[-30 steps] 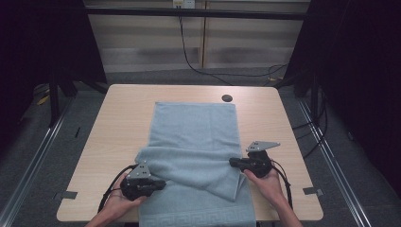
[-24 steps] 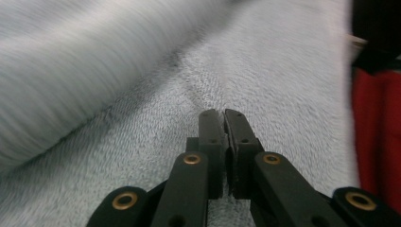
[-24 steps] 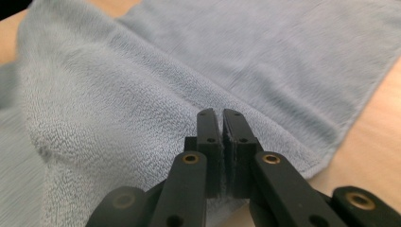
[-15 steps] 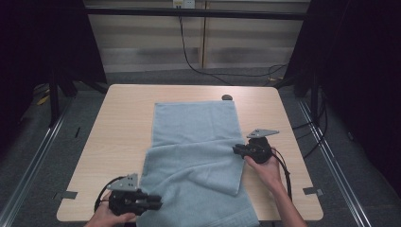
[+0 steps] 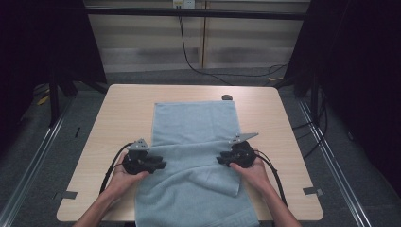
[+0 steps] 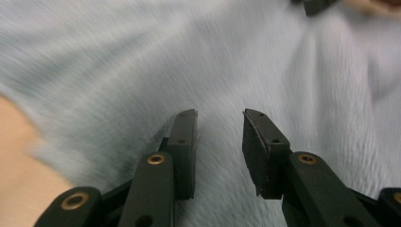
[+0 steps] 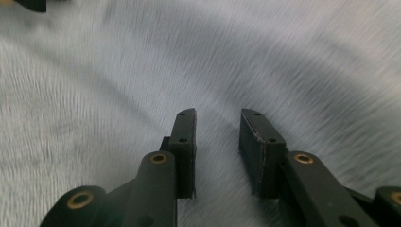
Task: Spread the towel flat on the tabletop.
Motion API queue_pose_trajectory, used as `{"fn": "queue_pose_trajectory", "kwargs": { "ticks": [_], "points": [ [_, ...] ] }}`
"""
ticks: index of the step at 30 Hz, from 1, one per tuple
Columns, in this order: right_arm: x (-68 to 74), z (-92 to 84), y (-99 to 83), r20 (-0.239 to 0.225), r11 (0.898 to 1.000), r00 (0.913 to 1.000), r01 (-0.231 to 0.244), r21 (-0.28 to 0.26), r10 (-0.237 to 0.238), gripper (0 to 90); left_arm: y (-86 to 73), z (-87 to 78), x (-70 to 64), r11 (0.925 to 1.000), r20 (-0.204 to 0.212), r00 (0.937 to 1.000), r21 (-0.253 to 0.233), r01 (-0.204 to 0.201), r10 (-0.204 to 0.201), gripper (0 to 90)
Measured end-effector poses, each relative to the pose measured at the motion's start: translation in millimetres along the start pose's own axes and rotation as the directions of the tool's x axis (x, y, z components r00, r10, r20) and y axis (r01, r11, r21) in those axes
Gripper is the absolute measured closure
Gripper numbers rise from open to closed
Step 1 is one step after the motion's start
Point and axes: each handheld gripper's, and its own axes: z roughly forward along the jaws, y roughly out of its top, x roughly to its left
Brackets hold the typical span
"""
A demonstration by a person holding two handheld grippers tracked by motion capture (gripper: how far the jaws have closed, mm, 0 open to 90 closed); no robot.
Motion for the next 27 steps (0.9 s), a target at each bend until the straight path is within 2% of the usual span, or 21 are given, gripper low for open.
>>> {"fn": "queue_pose_trajectory", "kwargs": {
  "ticks": [2, 4, 6, 7, 10, 13, 15, 17, 19, 20, 21, 22, 25, 26, 27],
  "points": [
    [5.7, -4.5, -7.5, -0.030, 1.000, 0.9995, -0.012, -0.012, 0.012, 67.3, -5.1, -3.6, -7.4, 0.9999, 0.025, 0.9996, 0.003, -0.012, 0.012, 65.7],
    [15.5, -11.2, -15.3, -0.035, 1.000, 0.9994, 0.002, -0.003, -0.002, 67.2, -10.1, -7.6, -15.3, 0.9993, 0.024, 0.9990, 0.006, -0.037, 0.037, 65.4],
    [27.7, -18.3, -24.9, -0.047, 1.000, 0.9988, 0.015, -0.004, -0.015, 67.3, -15.5, -11.2, -22.4, 0.9993, 0.046, 0.9983, 0.003, -0.037, 0.037, 64.7],
    [33.8, -22.1, -29.5, -0.050, 1.000, 0.9985, 0.022, 0.000, -0.022, 67.3, -17.7, -12.9, -26.8, 0.9988, 0.054, 0.9973, 0.002, -0.049, 0.049, 64.7],
    [50.9, -34.4, -44.0, -0.064, 0.999, 0.9972, 0.038, 0.007, -0.038, 67.3, -24.5, -18.1, -42.4, 0.9968, 0.091, 0.9929, 0.018, -0.078, 0.077, 64.1],
    [65.8, -45.9, -57.9, -0.088, 1.000, 0.9958, 0.027, 0.014, -0.026, 67.4, -30.0, -23.3, -57.8, 0.9938, 0.122, 0.9877, 0.040, -0.104, 0.098, 64.1],
    [75.5, -51.8, -65.0, -0.102, 0.999, 0.9943, 0.032, 0.021, -0.029, 67.4, -34.6, -27.2, -66.9, 0.9925, 0.161, 0.9816, 0.049, -0.112, 0.103, 64.0],
    [84.4, -55.4, -70.5, -0.136, 0.999, 0.9901, 0.040, 0.026, -0.036, 67.4, -38.8, -31.5, -74.1, 0.9932, 0.194, 0.9772, 0.060, -0.099, 0.086, 64.1],
    [93.3, -58.0, -72.4, -0.161, 0.997, 0.9854, 0.065, 0.046, -0.057, 67.3, -41.4, -34.6, -78.9, 0.9920, 0.240, 0.9671, 0.071, -0.105, 0.085, 64.1],
    [95.7, -58.7, -71.5, -0.154, 0.995, 0.9850, 0.087, 0.054, -0.078, 66.3, -41.3, -35.3, -78.5, 0.9929, 0.273, 0.9591, 0.068, -0.097, 0.076, 64.1],
    [95.5, -59.3, -69.6, -0.142, 0.994, 0.9861, 0.094, 0.050, -0.086, 65.1, -39.4, -35.9, -77.5, 0.9935, 0.289, 0.9546, 0.063, -0.095, 0.073, 63.9],
    [91.9, -60.1, -67.0, -0.133, 0.996, 0.9877, 0.086, 0.029, -0.081, 64.3, -35.9, -36.0, -76.4, 0.9949, 0.291, 0.9540, 0.049, -0.089, 0.071, 63.2],
    [68.4, -62.8, -53.7, -0.089, 0.998, 0.9955, 0.028, -0.048, -0.032, 62.6, -15.7, -37.2, -65.7, 0.9975, 0.261, 0.9628, -0.020, -0.067, 0.070, 62.2],
    [59.7, -62.6, -48.1, -0.064, 0.998, 0.9978, 0.013, -0.059, -0.017, 62.2, -3.4, -34.4, -56.6, 0.9977, 0.250, 0.9658, -0.025, -0.063, 0.068, 61.7],
    [45.9, -60.4, -39.6, -0.022, 0.998, 0.9997, 0.002, -0.064, -0.004, 60.7, -3.4, -34.4, -56.6, 0.9977, 0.250, 0.9658, -0.025, -0.063, 0.068, 61.1]
  ]
}}
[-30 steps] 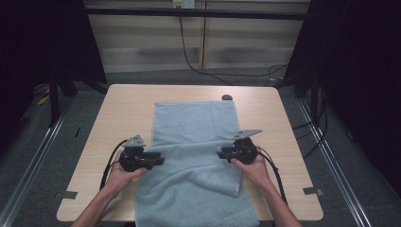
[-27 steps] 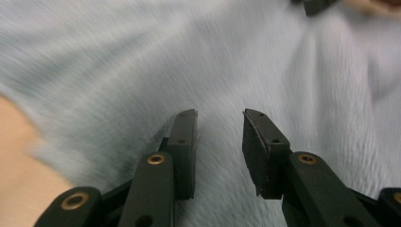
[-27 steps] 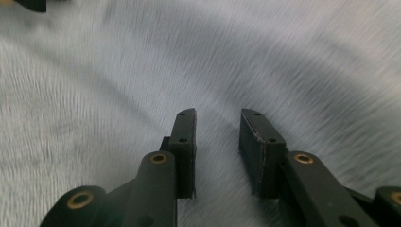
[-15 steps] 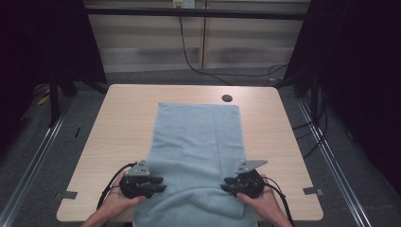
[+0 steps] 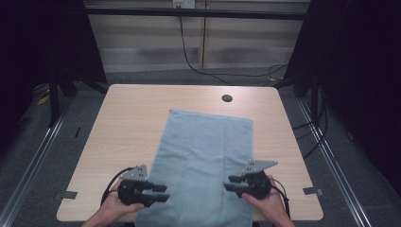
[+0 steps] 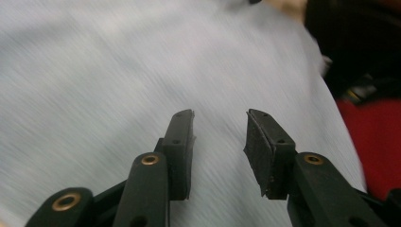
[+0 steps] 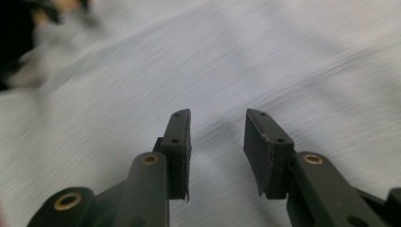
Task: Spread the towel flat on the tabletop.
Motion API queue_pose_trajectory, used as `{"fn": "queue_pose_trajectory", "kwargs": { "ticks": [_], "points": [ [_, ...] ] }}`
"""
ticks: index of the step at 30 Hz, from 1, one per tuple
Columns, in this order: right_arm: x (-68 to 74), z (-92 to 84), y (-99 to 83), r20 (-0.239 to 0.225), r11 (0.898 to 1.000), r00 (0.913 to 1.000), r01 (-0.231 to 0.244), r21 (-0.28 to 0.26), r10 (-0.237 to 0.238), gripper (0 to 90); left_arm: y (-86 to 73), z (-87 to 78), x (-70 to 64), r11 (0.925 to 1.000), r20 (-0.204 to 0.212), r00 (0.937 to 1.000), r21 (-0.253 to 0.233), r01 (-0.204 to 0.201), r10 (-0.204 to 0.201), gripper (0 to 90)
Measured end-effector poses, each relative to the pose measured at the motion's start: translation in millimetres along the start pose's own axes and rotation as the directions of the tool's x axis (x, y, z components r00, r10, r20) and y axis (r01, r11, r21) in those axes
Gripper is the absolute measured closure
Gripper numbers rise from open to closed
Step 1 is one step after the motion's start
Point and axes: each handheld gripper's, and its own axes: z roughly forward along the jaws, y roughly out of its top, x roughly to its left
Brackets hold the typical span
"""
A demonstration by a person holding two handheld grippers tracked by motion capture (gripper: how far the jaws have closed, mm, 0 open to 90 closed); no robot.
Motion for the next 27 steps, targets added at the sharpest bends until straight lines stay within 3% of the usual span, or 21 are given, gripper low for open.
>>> {"fn": "queue_pose_trajectory", "kwargs": {
  "ticks": [1, 2, 3, 4, 6, 8, 9, 10, 11, 12, 14, 15, 16, 18, 19, 20, 24, 27],
  "points": [
    [0.0, 0.0, 0.0, 0.000, 1.000, 1.0000, 0.000, 0.000, 0.000, 60.7, 7.1, 1.4, 8.3, 0.9999, -0.023, 0.9997, -0.014, 0.007, -0.008, 61.1],
    [-8.9, 3.0, 4.8, 0.020, 1.000, 0.9997, -0.012, -0.002, 0.012, 59.7, 14.0, 3.2, 17.8, 0.9997, -0.044, 0.9989, -0.017, 0.017, -0.017, 61.2],
    [-25.1, 8.9, 13.0, 0.069, 0.999, 0.9970, -0.033, -0.013, 0.034, 58.0, 20.0, 5.5, 28.1, 0.9995, -0.054, 0.9982, -0.018, 0.028, -0.029, 61.2],
    [-25.1, 8.9, 13.0, 0.069, 0.999, 0.9970, -0.033, -0.013, 0.034, 58.0, 24.7, 8.2, 37.5, 0.9989, -0.083, 0.9958, -0.030, 0.036, -0.039, 61.2],
    [-41.7, 17.7, 21.4, 0.119, 0.999, 0.9917, -0.047, -0.005, 0.047, 55.9, 31.4, 14.7, 56.2, 0.9975, -0.128, 0.9896, -0.032, 0.063, -0.066, 61.2],
    [-45.6, 20.4, 23.2, 0.117, 0.998, 0.9910, -0.065, -0.002, 0.065, 55.3, 34.8, 22.1, 72.4, 0.9964, -0.167, 0.9824, -0.005, 0.085, -0.084, 60.8],
    [-51.1, 25.7, 25.3, 0.137, 0.998, 0.9888, -0.060, -0.002, 0.060, 53.8, 35.4, 31.0, 88.8, 0.9932, -0.204, 0.9737, 0.035, 0.111, -0.102, 60.0],
    [-53.3, 28.2, 25.7, 0.138, 0.998, 0.9884, -0.064, 0.000, 0.063, 53.6, 35.4, 31.0, 88.8, 0.9932, -0.204, 0.9737, 0.035, 0.111, -0.102, 59.8],
    [-55.3, 31.1, 26.0, 0.140, 0.997, 0.9875, -0.073, 0.000, 0.072, 53.1, 34.6, 34.8, 95.4, 0.9937, -0.250, 0.9641, 0.042, 0.103, -0.090, 60.5],
    [-57.0, 33.4, 25.6, 0.151, 0.997, 0.9858, -0.075, 0.009, 0.073, 52.9, 32.4, 37.9, 102.0, 0.9921, -0.265, 0.9572, 0.013, 0.125, -0.117, 61.0],
    [-58.1, 35.8, 24.7, 0.158, 0.997, 0.9846, -0.080, 0.020, 0.075, 52.9, 29.2, 38.8, 110.4, 0.9893, -0.252, 0.9567, -0.026, 0.144, -0.145, 63.6],
    [-60.2, 39.3, 22.0, 0.170, 0.996, 0.9825, -0.082, 0.039, 0.075, 52.5, 28.6, 38.3, 110.5, 0.9901, -0.248, 0.9587, -0.023, 0.139, -0.140, 64.2],
    [-60.6, 40.2, 21.2, 0.177, 0.996, 0.9816, -0.082, 0.047, 0.072, 52.4, 26.5, 37.5, 104.9, 0.9948, -0.267, 0.9586, -0.006, 0.102, -0.100, 64.0],
    [-61.1, 41.2, 21.4, 0.175, 0.996, 0.9819, -0.080, 0.042, 0.072, 51.6, 25.3, 36.2, 101.6, 0.9957, -0.266, 0.9600, 0.006, 0.093, -0.088, 63.9],
    [-61.1, 42.1, 21.9, 0.183, 0.996, 0.9809, -0.074, 0.042, 0.065, 51.1, 23.1, 34.1, 97.9, 0.9969, -0.274, 0.9592, 0.018, 0.077, -0.069, 63.9],
    [-60.8, 43.4, 21.9, 0.180, 0.997, 0.9817, -0.070, 0.037, 0.062, 50.2, 15.8, 29.3, 89.5, 0.9985, -0.268, 0.9623, 0.021, 0.051, -0.043, 63.9],
    [-57.8, 48.6, 22.3, 0.164, 0.998, 0.9848, -0.059, 0.013, 0.056, 48.3, 5.3, 18.3, 80.9, 0.9987, -0.259, 0.9654, 0.031, 0.040, -0.030, 64.0],
    [-49.9, 53.5, 21.8, 0.164, 0.999, 0.9859, -0.034, 0.002, 0.033, 46.8, -7.4, 9.1, 72.3, 0.9992, -0.269, 0.9626, 0.008, 0.039, -0.035, 63.9]
  ]
}}
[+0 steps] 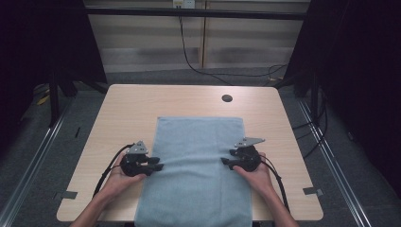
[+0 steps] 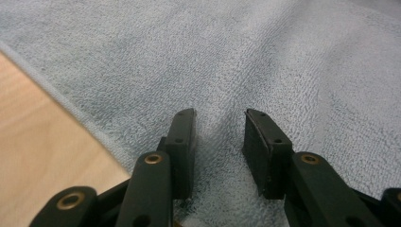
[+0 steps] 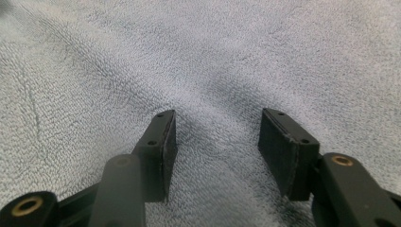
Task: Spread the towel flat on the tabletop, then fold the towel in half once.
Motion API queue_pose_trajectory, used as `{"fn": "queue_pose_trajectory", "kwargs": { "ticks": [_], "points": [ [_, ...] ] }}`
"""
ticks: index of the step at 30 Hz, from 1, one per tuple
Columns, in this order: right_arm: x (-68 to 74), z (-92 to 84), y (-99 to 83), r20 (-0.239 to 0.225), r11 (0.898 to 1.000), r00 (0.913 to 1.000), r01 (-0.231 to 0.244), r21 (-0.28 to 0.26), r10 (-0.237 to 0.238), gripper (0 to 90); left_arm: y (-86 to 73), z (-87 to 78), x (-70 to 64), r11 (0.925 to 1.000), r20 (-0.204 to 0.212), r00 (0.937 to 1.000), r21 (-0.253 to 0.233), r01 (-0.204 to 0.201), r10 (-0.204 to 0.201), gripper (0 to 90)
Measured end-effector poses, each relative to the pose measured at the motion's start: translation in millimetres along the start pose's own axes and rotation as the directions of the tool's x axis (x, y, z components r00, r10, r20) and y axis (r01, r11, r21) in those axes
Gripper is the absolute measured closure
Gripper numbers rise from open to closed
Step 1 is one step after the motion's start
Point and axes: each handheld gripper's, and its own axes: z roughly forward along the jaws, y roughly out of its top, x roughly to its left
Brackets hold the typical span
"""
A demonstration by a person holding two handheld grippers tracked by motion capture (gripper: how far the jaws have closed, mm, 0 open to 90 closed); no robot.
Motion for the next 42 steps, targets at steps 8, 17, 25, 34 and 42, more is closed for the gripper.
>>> {"fn": "queue_pose_trajectory", "kwargs": {
  "ticks": [8, 17, 25, 34, 42],
  "points": [
    [22.8, -2.0, -2.8, -0.046, 0.997, 0.9961, 0.076, 0.018, -0.075, 43.6, -19.8, -17.8, -15.9, 0.9995, -0.014, 0.9996, -0.020, 0.023, -0.024, 61.1],
    [30.8, -16.9, -17.4, -0.114, 0.999, 0.9924, 0.047, 0.007, -0.046, 44.0, -27.6, -26.7, -37.3, 1.0000, -0.011, 0.9999, 0.006, -0.004, 0.004, 56.9],
    [46.2, -30.2, -25.9, -0.088, 0.994, 0.9915, 0.100, 0.049, -0.095, 43.3, -32.7, -30.2, -45.8, 0.9998, 0.049, 0.9985, 0.003, 0.022, -0.022, 55.8],
    [40.0, -38.2, -18.3, -0.140, 0.996, 0.9896, 0.043, 0.081, -0.031, 46.6, -27.6, -31.6, -46.8, 0.9997, 0.042, 0.9991, 0.023, 0.010, -0.011, 51.6],
    [12.3, -49.4, 2.7, -0.075, 1.000, 0.9972, -0.003, 0.013, 0.004, 42.5, -4.3, -35.4, -21.8, 0.9954, 0.010, 0.9963, -0.043, 0.085, -0.085, 38.7]
  ]
}}
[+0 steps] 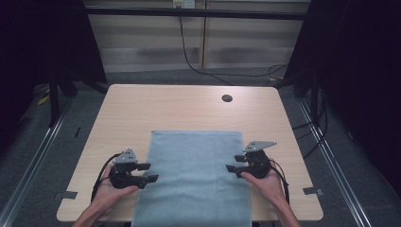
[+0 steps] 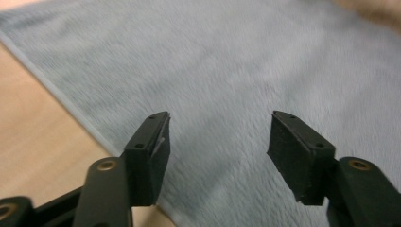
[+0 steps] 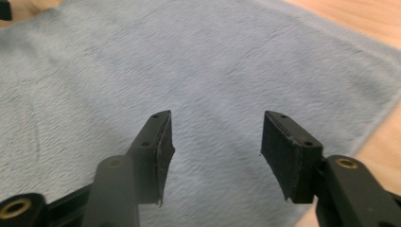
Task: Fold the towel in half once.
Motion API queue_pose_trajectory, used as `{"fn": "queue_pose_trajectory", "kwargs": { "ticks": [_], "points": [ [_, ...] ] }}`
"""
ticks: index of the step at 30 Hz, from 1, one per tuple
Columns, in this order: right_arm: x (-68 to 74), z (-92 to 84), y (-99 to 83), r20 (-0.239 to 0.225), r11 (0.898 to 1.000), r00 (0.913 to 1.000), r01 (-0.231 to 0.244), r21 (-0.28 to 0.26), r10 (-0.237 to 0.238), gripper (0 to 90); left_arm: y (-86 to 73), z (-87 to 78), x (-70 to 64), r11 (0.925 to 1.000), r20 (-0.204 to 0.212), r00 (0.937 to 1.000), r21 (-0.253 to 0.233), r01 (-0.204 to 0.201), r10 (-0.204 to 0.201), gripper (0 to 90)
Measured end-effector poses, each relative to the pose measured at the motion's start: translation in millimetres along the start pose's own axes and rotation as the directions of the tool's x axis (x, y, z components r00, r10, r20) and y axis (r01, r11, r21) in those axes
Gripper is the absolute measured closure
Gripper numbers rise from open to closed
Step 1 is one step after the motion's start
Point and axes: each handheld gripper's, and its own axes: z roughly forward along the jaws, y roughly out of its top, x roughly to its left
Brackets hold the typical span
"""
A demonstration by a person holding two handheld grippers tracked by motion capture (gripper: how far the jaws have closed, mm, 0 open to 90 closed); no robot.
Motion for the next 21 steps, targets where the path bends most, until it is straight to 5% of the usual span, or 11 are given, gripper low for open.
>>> {"fn": "queue_pose_trajectory", "kwargs": {
  "ticks": [7, 10, 12, 15, 21],
  "points": [
    [-25.3, 0.7, 11.8, 0.030, 0.999, 0.9988, -0.038, -0.039, 0.039, 40.9, 19.9, 10.4, 20.3, 0.9997, -0.037, 0.9990, -0.007, 0.024, -0.024, 38.0],
    [-44.2, 5.3, 14.9, 0.060, 0.997, 0.9962, -0.059, -0.057, 0.063, 44.0, 27.7, 23.6, 30.1, 0.9994, -0.005, 0.9994, -0.010, 0.034, -0.034, 51.6],
    [-51.4, 15.4, 12.4, 0.063, 0.998, 0.9959, -0.063, -0.022, 0.064, 43.1, 27.4, 28.2, 29.3, 0.9994, -0.020, 0.9992, -0.002, 0.036, -0.036, 48.9],
    [-59.0, 25.0, 10.7, 0.079, 0.998, 0.9946, -0.067, 0.001, 0.067, 42.7, 21.5, 41.4, 24.5, 0.9971, -0.048, 0.9988, 0.076, -0.006, 0.009, 48.7],
    [-80.6, 33.8, 21.4, 0.116, 0.997, 0.9900, -0.080, -0.013, 0.081, 40.7, 14.9, 41.5, 24.2, 0.9981, -0.043, 0.9990, 0.061, -0.009, 0.011, 48.3]
  ]
}}
